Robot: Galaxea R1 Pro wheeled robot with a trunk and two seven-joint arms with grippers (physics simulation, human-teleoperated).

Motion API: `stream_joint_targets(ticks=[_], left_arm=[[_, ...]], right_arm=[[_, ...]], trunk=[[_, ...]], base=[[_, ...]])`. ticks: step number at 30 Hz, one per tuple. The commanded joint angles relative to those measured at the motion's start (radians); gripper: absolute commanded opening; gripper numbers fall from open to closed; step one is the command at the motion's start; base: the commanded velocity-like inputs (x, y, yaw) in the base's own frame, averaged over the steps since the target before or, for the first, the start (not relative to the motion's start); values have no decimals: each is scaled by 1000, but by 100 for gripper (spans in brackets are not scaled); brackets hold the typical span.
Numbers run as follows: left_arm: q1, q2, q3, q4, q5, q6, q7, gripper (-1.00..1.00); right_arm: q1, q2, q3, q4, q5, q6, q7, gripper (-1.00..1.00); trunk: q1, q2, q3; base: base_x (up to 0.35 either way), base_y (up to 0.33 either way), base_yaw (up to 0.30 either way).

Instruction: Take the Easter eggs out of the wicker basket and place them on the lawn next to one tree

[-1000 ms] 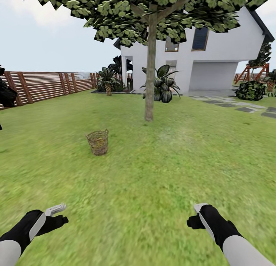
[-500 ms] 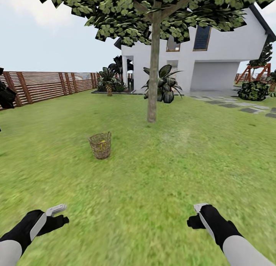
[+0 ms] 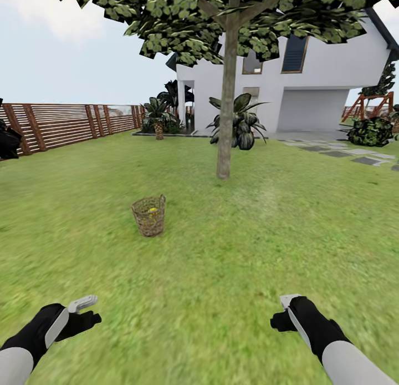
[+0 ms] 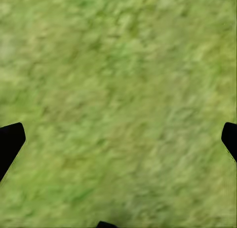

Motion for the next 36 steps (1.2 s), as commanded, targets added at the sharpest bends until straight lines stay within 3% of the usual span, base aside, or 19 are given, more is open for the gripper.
stream_joint_targets(ticks=[1,36], left_arm=[[0,-2,4,-1,-2,5,-4,100],[0,-33,4,-1,-2,-2,-2,100]], right_arm=[[-1,-1,4,-2,9,6,8,100],[-1,-2,1,-2,7,6,16,100]], trunk=[[1,-1,-1],[1,-1,-1]], base=[[308,198,0],[317,156,0]])
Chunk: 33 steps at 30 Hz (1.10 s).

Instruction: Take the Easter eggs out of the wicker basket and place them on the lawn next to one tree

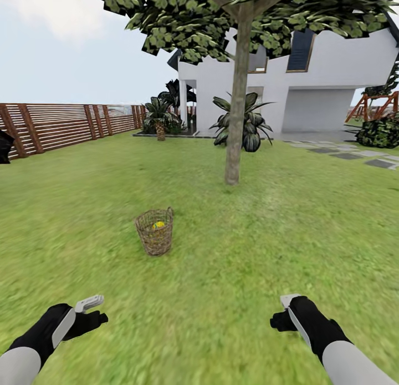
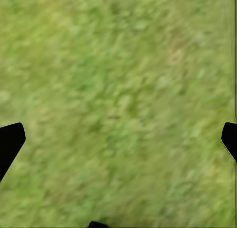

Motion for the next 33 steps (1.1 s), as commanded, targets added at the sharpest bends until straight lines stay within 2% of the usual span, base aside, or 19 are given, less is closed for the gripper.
stream_joint_targets(ticks=[1,18,33], left_arm=[[0,-4,4,-1,-2,5,-4,100],[0,-13,4,-1,-4,5,-3,100],[0,-15,4,-2,-4,3,-5,100]], right_arm=[[-1,-1,4,-2,9,5,8,100],[-1,0,6,20,10,5,7,100],[-1,1,6,24,8,5,0,100]], trunk=[[1,-1,-1],[1,-1,-1],[1,-1,-1]], base=[[324,113,0],[326,104,0],[335,14,0]])
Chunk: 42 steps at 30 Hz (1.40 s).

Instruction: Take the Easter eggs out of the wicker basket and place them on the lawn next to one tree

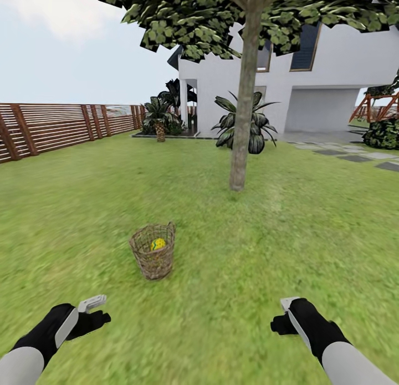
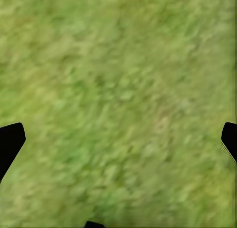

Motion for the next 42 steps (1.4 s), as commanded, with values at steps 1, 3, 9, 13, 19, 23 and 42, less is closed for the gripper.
stream_joint_targets(ticks=[1,3,9,13,19,23,42], left_arm=[[0,0,4,-1,-2,6,-4,100],[0,0,4,-1,-2,5,-4,100],[0,0,4,0,-2,5,-4,100],[0,0,5,0,-2,5,-4,100],[0,-3,5,0,-2,5,-3,100],[0,-4,6,0,-2,5,-3,100],[0,-30,4,0,-2,5,-2,100]], right_arm=[[0,-1,5,-2,9,5,8,100],[0,-1,5,-2,9,5,7,100],[0,-1,6,-2,9,5,7,100],[0,-1,6,-1,9,5,6,100],[0,-1,4,-2,8,5,6,100],[0,-1,4,-2,8,5,6,100],[0,-2,3,-2,8,6,6,100]], trunk=[[1,-1,-1],[1,-1,-1],[1,-1,-1],[1,-1,-1],[1,-1,-1],[1,-1,-1],[1,-1,-1]], base=[[336,75,0],[336,84,0],[336,98,0],[336,101,0],[336,98,0],[336,85,0],[336,28,0]])
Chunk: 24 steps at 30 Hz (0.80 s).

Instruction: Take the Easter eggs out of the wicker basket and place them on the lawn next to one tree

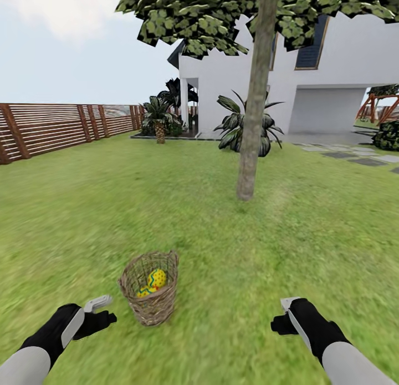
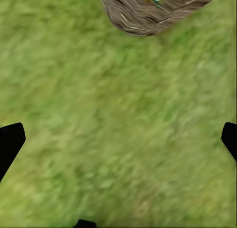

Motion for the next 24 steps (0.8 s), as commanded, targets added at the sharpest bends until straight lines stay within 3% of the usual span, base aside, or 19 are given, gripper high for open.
stream_joint_targets(ticks=[1,24], left_arm=[[0,-1,4,-1,-2,6,-4,100],[0,-6,4,-1,-2,6,-4,100]], right_arm=[[-1,-1,5,-2,9,5,8,100],[0,-1,6,-2,9,6,15,100]], trunk=[[1,-1,-1],[1,-1,-1]], base=[[336,0,0],[336,0,0]])
